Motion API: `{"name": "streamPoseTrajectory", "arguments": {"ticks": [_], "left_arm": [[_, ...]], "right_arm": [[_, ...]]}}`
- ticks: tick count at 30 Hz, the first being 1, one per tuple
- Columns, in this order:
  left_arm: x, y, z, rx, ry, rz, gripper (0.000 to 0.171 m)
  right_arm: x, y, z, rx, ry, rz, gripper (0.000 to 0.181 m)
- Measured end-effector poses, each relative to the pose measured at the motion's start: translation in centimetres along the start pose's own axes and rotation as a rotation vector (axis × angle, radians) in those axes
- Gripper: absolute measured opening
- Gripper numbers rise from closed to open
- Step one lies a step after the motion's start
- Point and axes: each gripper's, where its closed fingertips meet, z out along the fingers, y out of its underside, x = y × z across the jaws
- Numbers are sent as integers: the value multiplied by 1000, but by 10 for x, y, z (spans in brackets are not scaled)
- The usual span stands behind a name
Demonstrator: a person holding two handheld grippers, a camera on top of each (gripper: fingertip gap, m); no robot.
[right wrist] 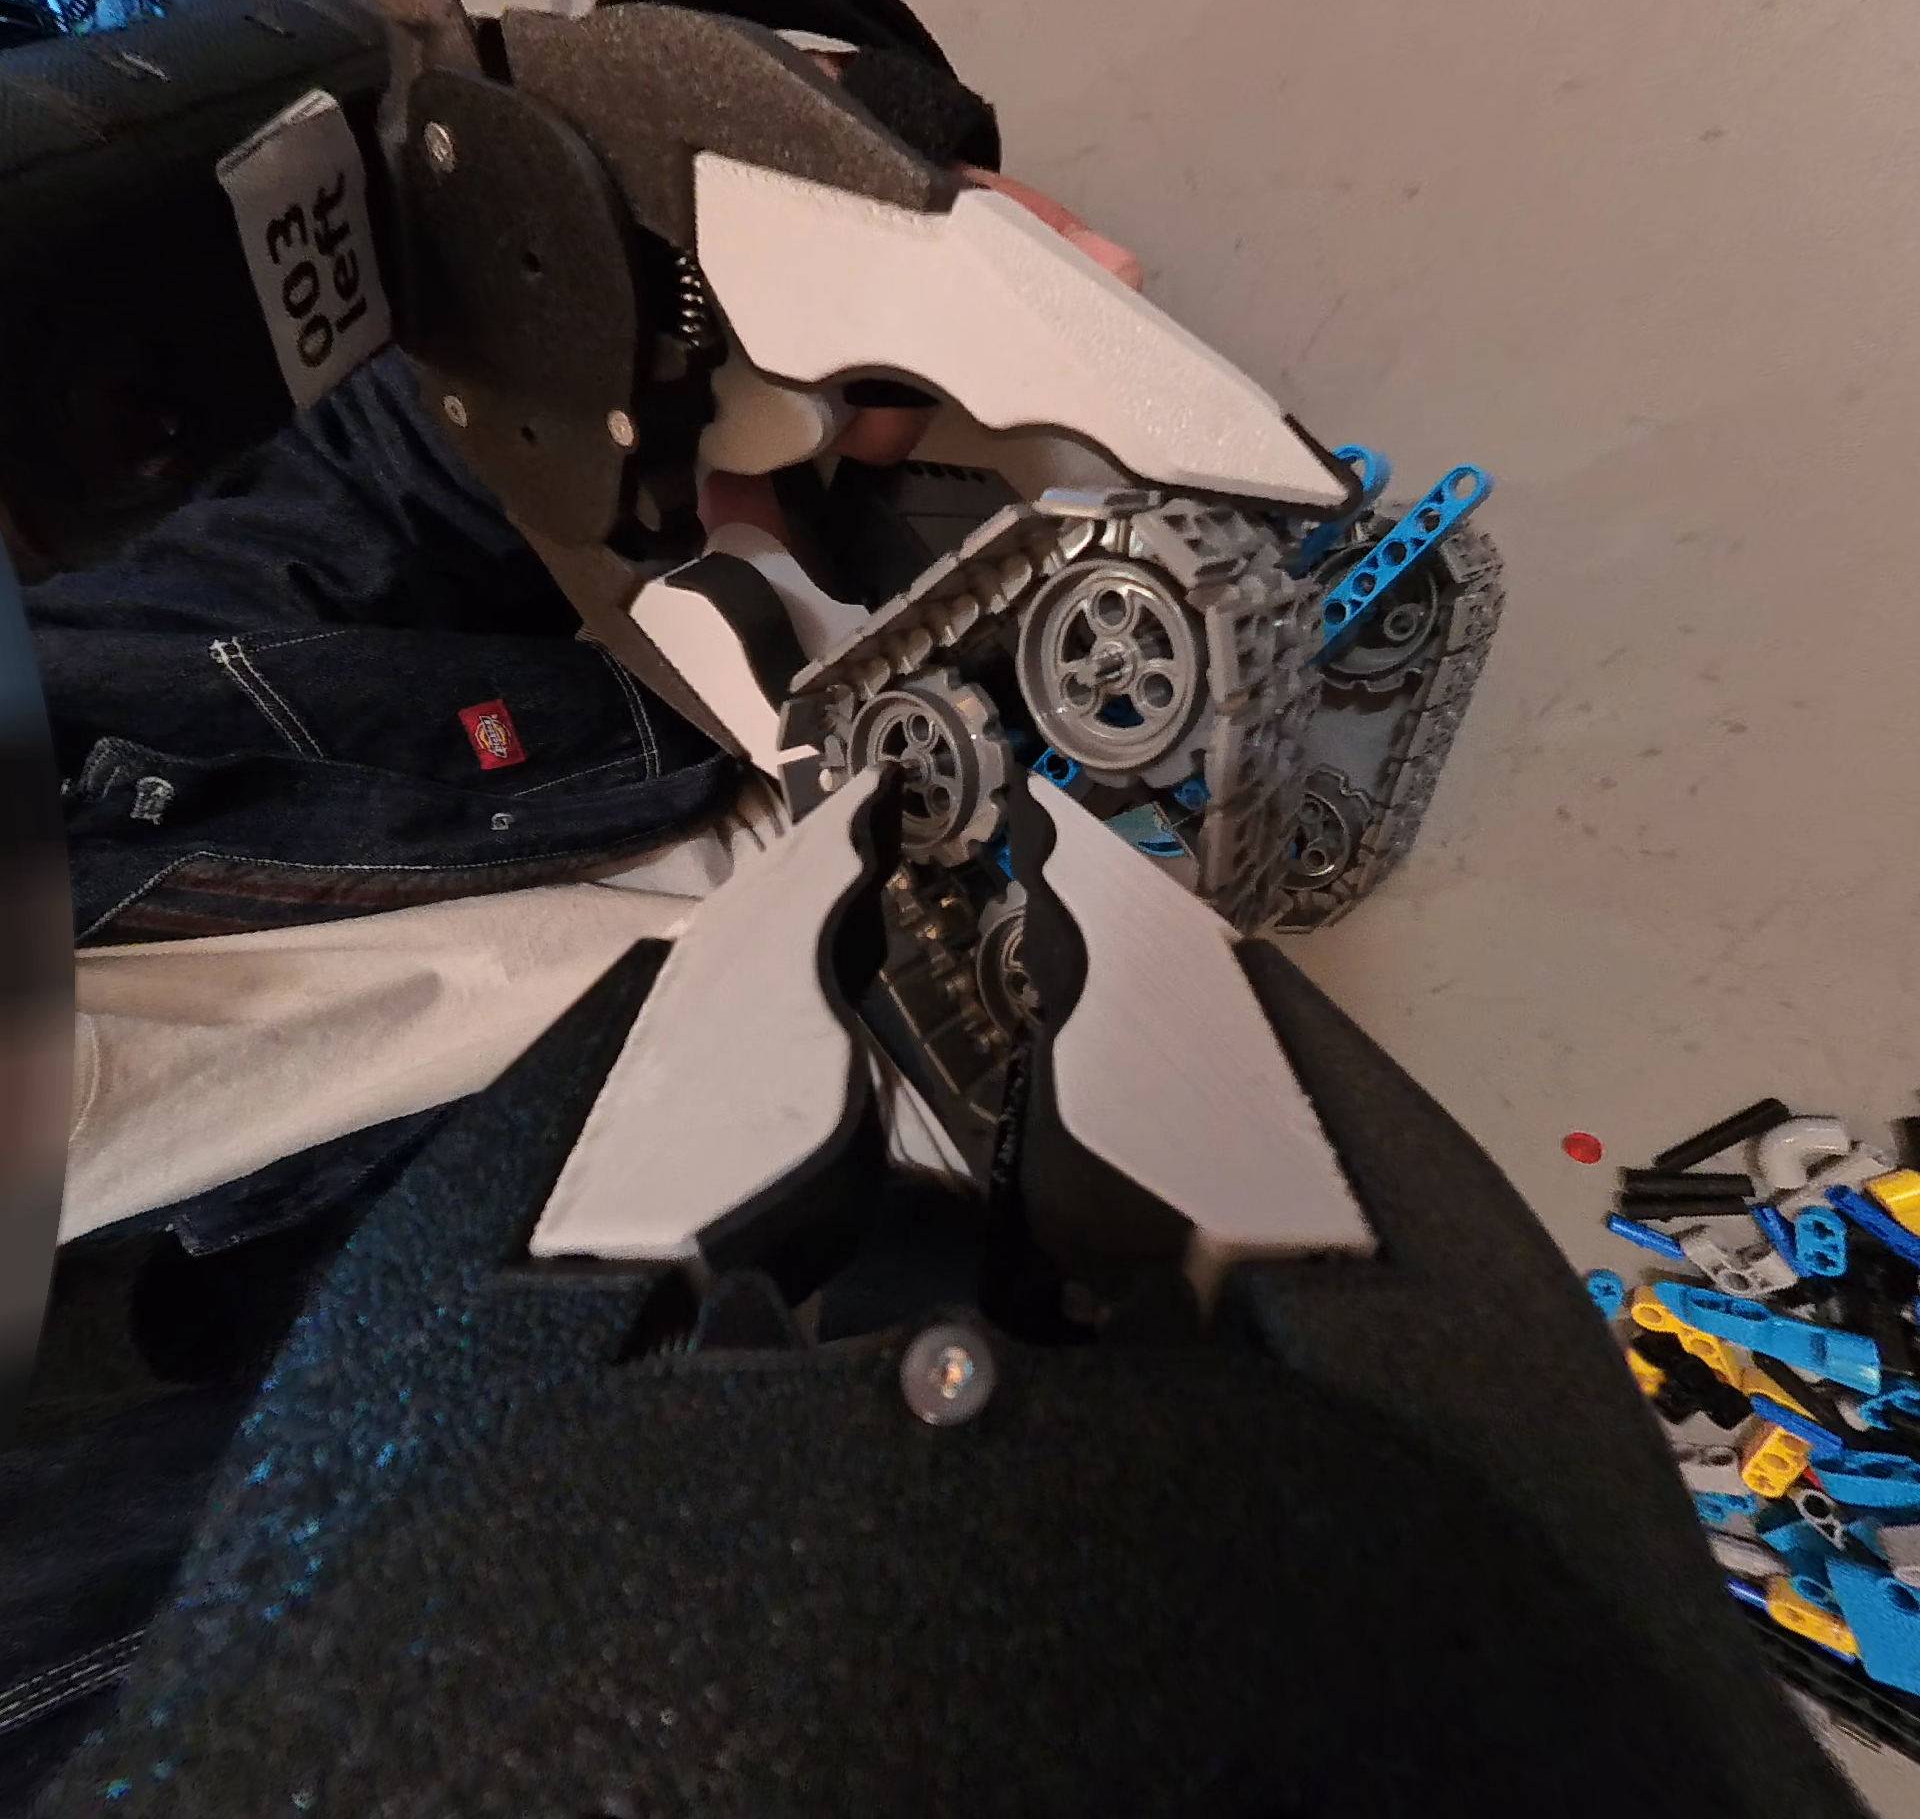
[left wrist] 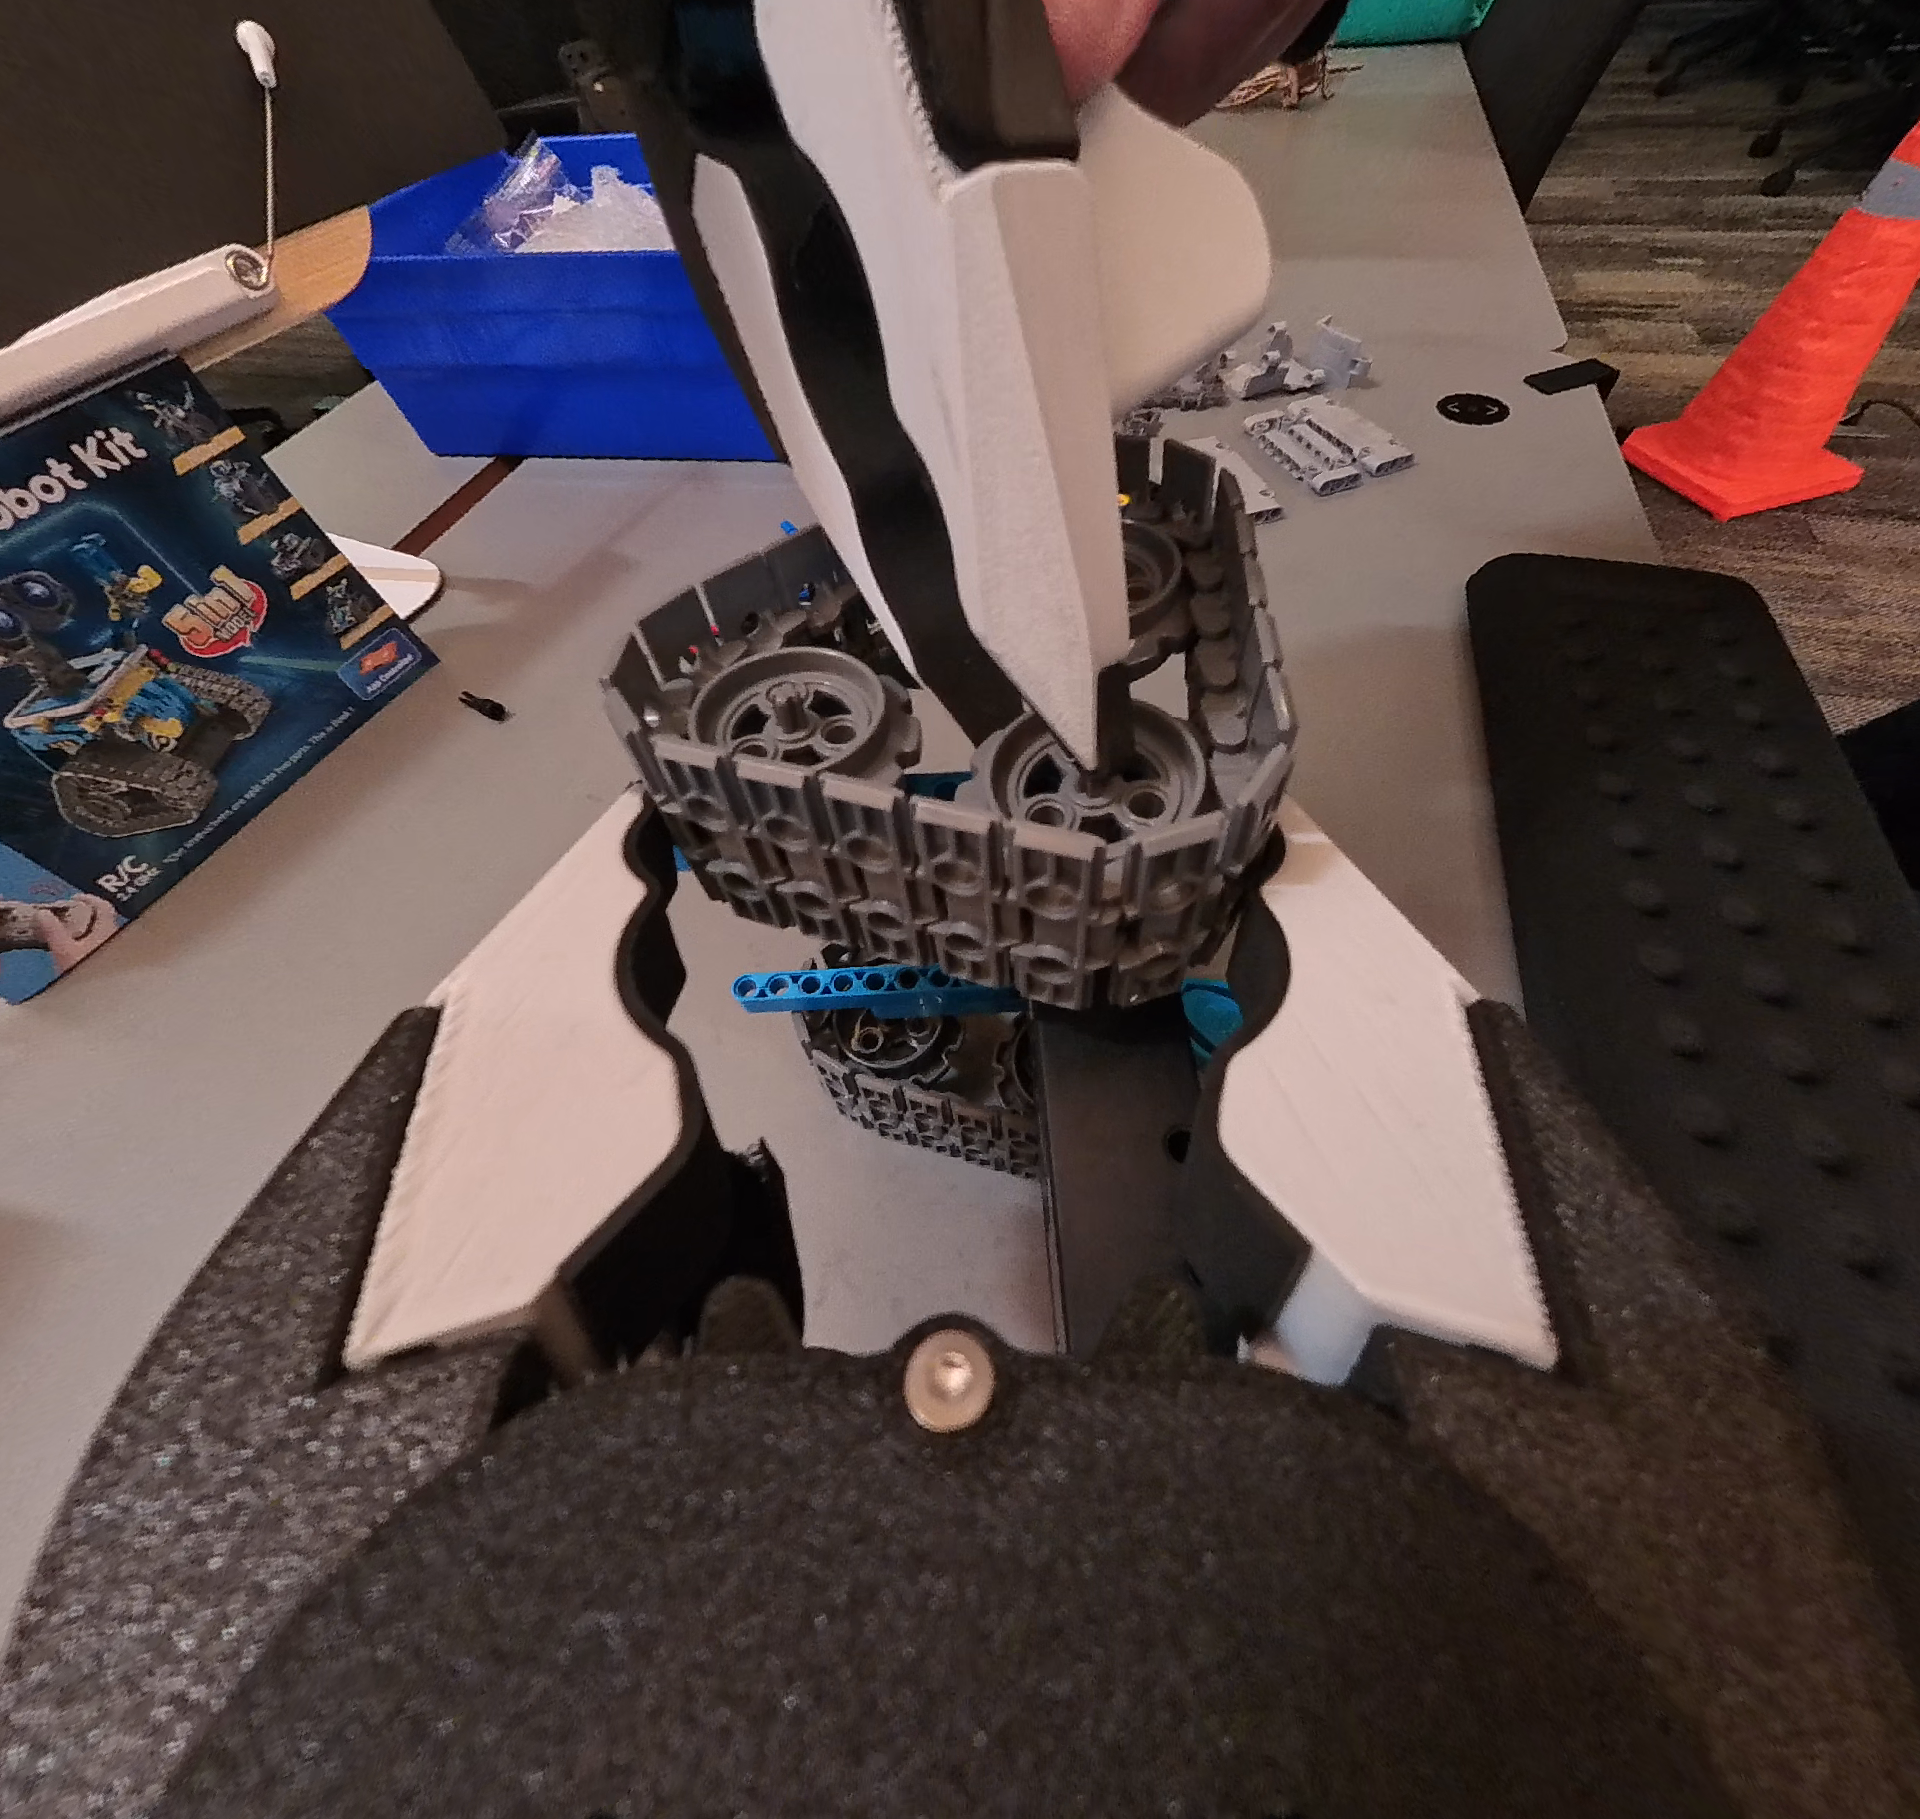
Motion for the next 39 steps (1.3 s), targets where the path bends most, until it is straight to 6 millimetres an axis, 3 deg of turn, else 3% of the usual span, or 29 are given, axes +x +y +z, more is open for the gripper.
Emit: {"name": "streamPoseTrajectory", "arguments": {"ticks": [23,25,27,31,34,39], "left_arm": [[1,1,4,14,-24,31,107],[-1,1,5,15,-28,14,107],[-1,2,6,14,-14,-12,106],[2,1,6,14,-14,18,105],[2,0,6,8,-23,39,106],[-1,2,3,13,-30,46,108]], "right_arm": [[1,2,-2,-60,360,-107,15],[3,-1,-4,-59,448,-148,15],[12,-6,-11,-102,643,-283,0],[7,-2,-10,-75,414,-148,0],[5,-2,-9,-53,367,-218,0],[1,-12,-16,68,454,-465,0]]}}
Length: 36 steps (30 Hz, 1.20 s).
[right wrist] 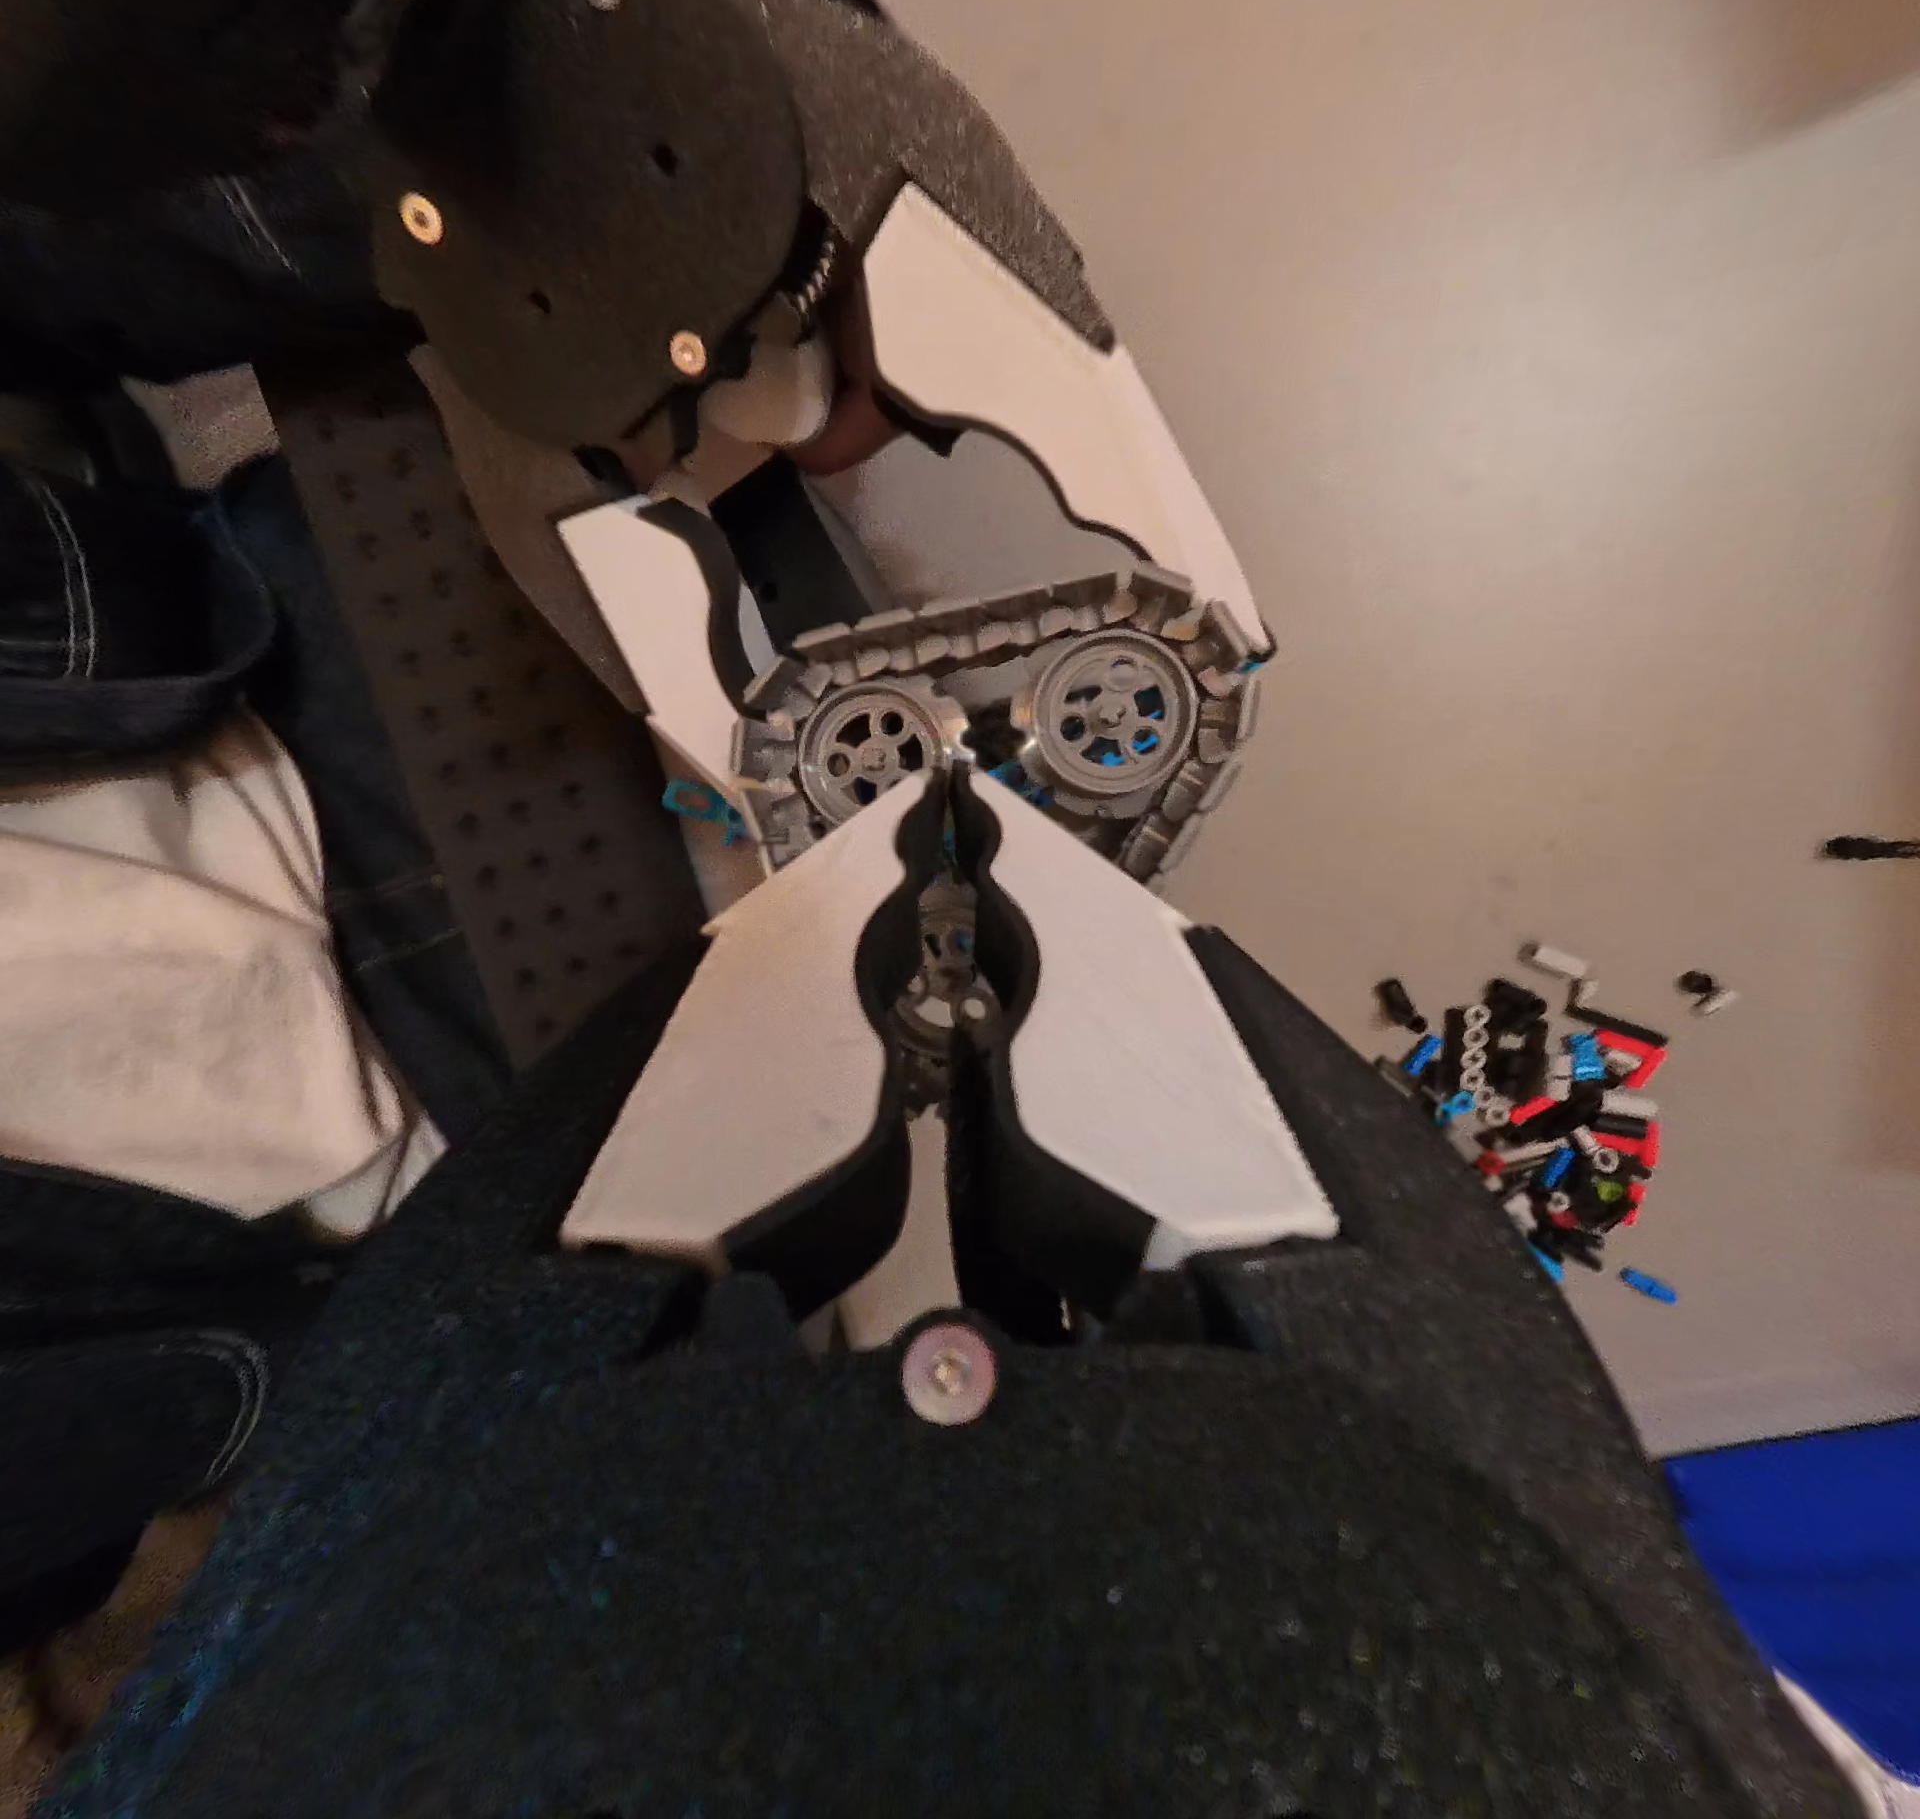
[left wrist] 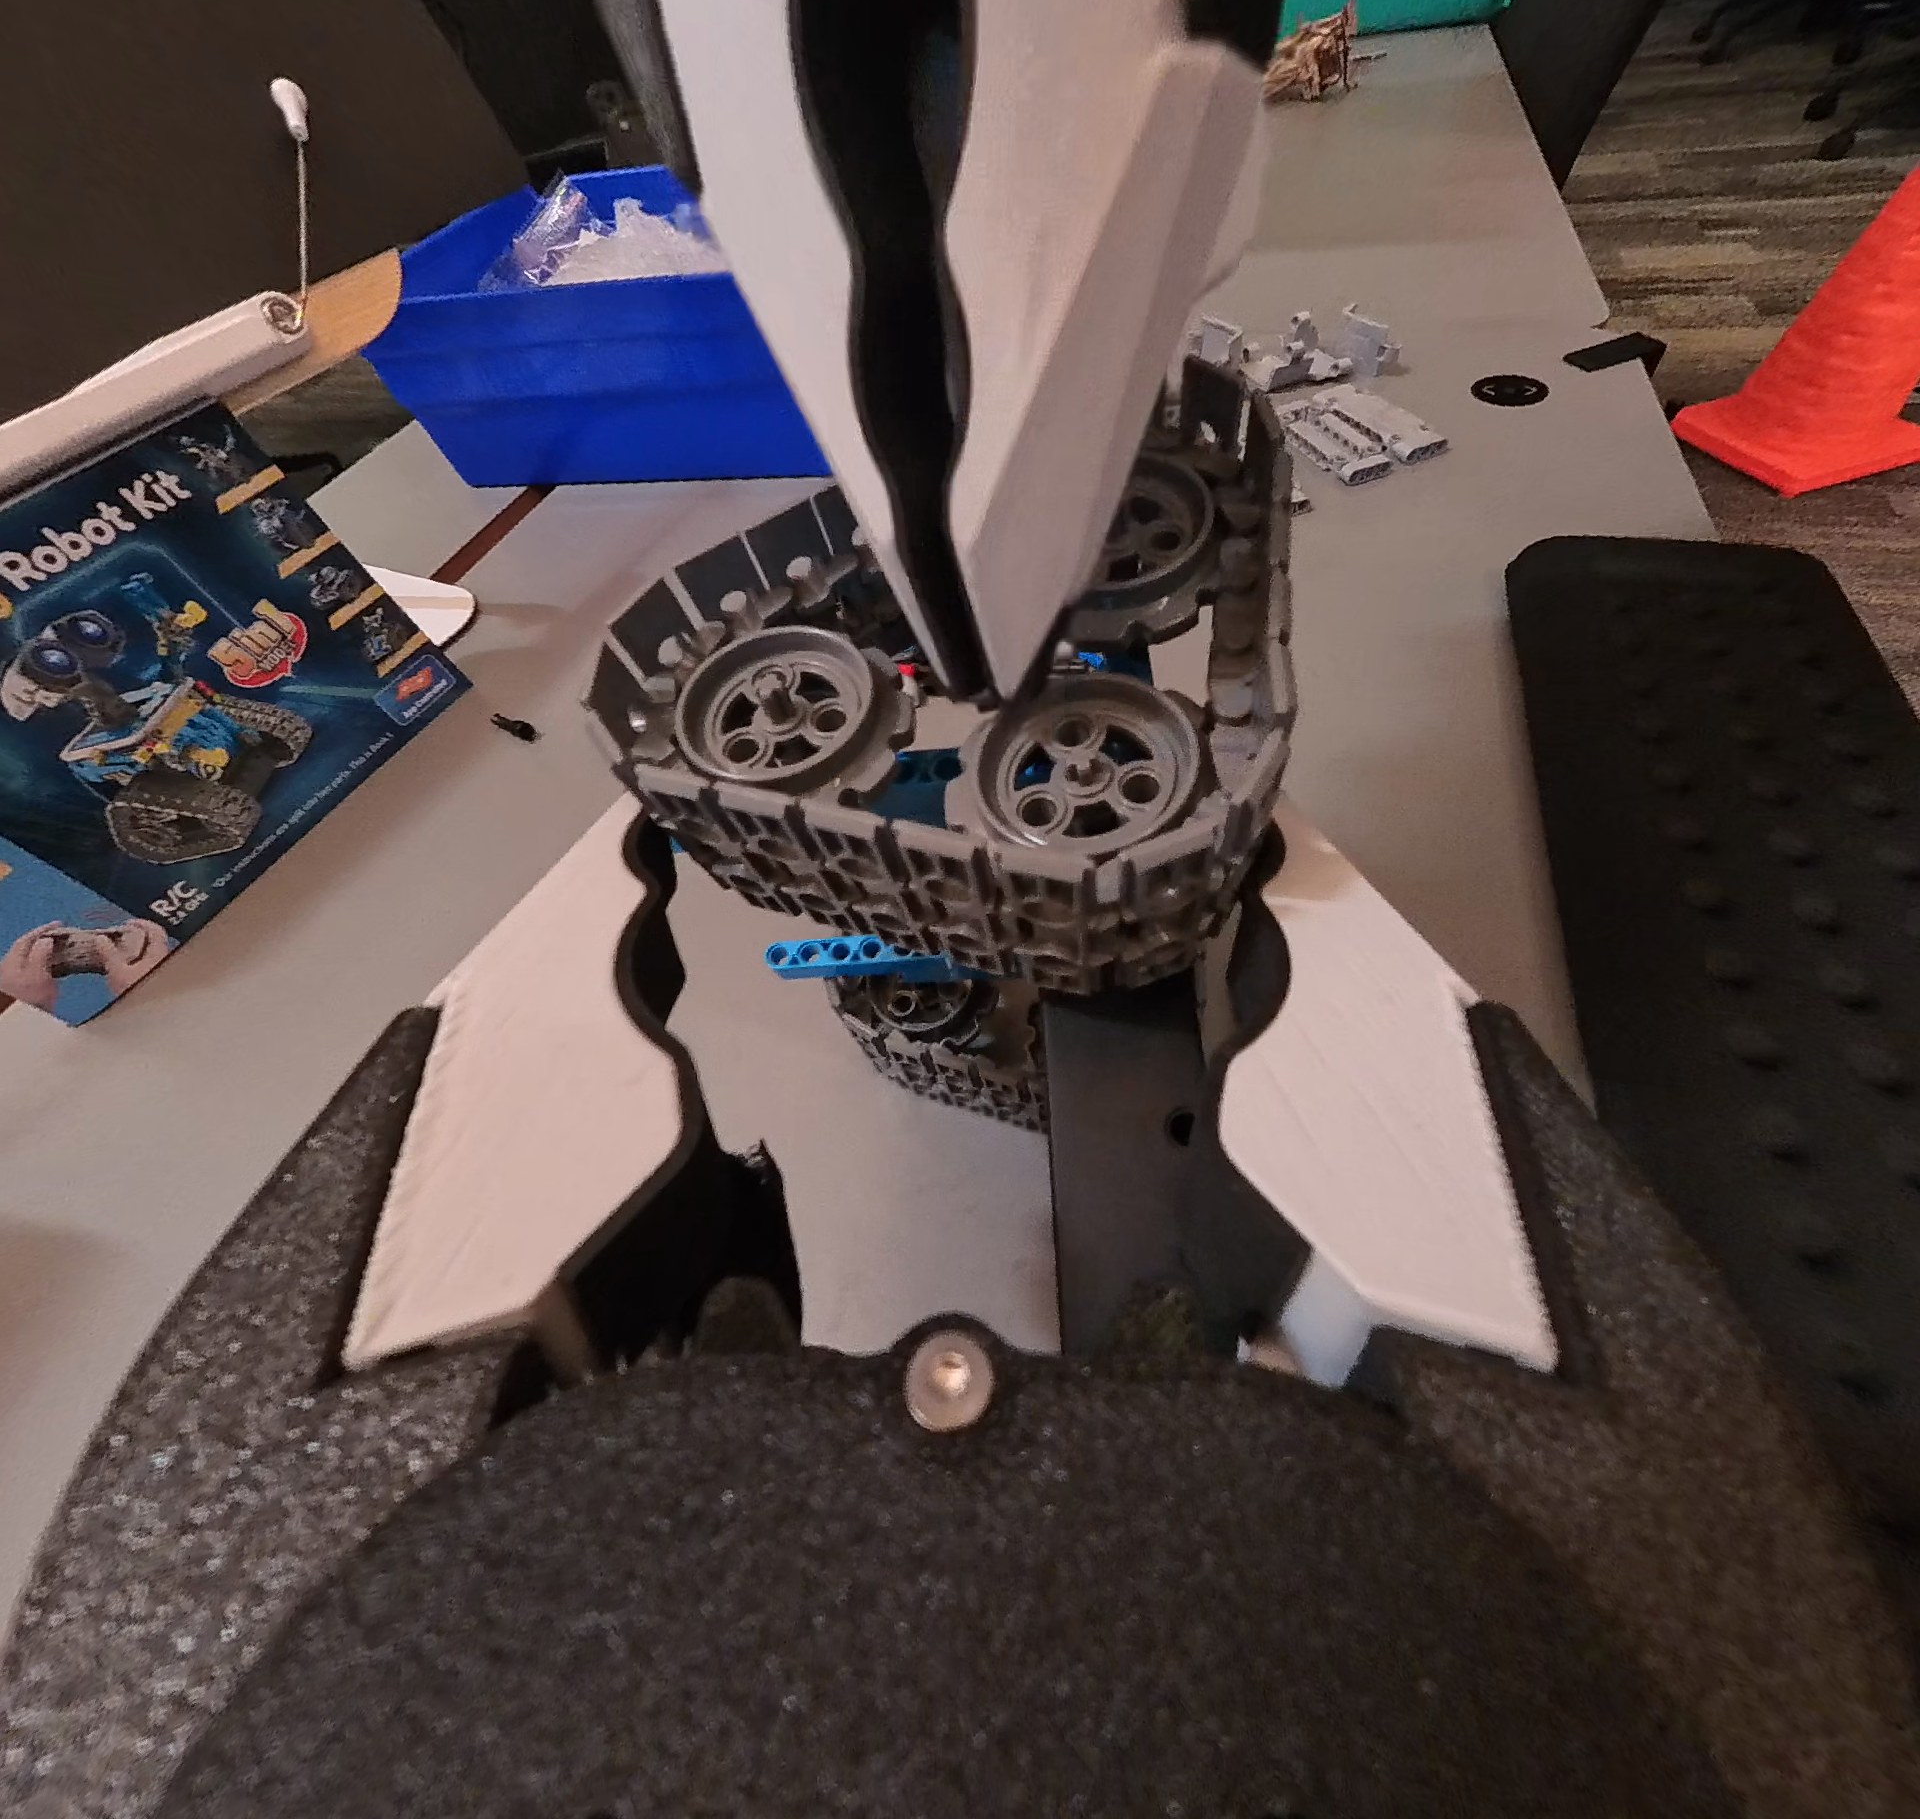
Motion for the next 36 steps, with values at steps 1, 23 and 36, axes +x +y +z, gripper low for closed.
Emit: {"name": "streamPoseTrajectory", "arguments": {"ticks": [1,23,36], "left_arm": [[-1,1,-2,-4,-1,2,108],[-13,-17,-29,41,24,-85,103],[-19,-23,-36,83,27,-109,95]], "right_arm": [[-2,-4,-5,57,3,0,0],[-8,29,-46,1233,337,-54,50],[4,31,-29,1115,518,-90,30]]}}
